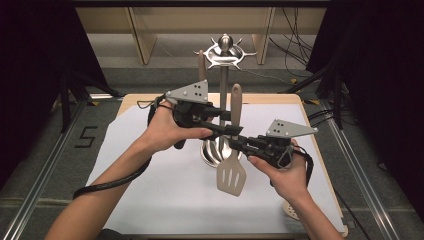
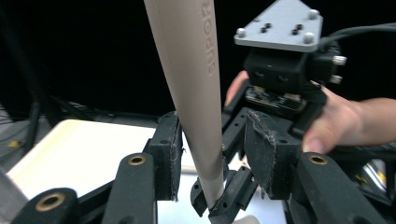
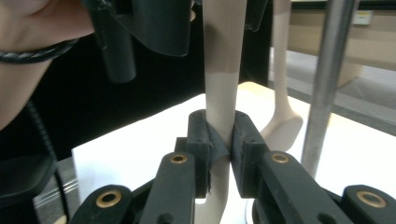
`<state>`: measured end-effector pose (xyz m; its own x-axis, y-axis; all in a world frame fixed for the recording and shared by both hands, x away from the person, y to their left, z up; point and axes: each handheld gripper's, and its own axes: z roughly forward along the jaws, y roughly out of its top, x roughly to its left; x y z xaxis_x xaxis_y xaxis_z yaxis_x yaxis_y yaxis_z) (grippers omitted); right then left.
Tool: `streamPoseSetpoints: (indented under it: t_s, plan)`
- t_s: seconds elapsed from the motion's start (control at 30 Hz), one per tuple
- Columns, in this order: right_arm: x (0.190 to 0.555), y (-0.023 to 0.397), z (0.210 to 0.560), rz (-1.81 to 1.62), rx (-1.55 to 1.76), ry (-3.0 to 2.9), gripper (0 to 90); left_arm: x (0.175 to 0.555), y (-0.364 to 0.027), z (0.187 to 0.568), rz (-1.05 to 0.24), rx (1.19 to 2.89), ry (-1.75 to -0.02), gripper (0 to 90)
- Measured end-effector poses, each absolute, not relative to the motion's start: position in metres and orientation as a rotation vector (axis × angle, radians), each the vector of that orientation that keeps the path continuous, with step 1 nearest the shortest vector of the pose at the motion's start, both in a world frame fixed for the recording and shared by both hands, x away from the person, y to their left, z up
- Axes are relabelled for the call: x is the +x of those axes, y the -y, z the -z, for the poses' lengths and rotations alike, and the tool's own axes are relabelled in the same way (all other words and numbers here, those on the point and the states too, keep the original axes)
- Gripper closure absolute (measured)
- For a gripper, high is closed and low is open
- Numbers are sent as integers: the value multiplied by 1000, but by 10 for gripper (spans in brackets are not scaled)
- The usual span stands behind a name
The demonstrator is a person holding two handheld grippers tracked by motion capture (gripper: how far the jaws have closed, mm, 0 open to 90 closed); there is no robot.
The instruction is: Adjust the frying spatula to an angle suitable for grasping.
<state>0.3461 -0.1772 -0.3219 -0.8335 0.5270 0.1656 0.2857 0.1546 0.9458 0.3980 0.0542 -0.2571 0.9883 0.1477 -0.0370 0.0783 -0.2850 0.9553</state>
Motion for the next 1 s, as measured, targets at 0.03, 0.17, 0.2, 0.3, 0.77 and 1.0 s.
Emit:
streamPoseSetpoints:
  t_s: [0.03,0.17,0.2,0.3,0.77,1.0]
  plan:
    - [346,177,322,-1738,796,-2211,802,396,-54,259,-89,1843,-183,563]
    - [345,174,323,-1699,829,-2158,801,390,-51,265,-152,1797,-236,567]
    - [345,172,323,-1700,843,-2154,801,388,-50,267,-172,1788,-252,570]
    - [343,171,323,-1674,886,-2160,801,386,-49,270,-209,1770,-299,619]
    - [341,165,323,-1653,780,-2151,604,386,-58,266,-183,1763,-287,721]
    - [337,178,325,-1601,761,-2141,509,402,-75,257,-176,1779,-263,722]
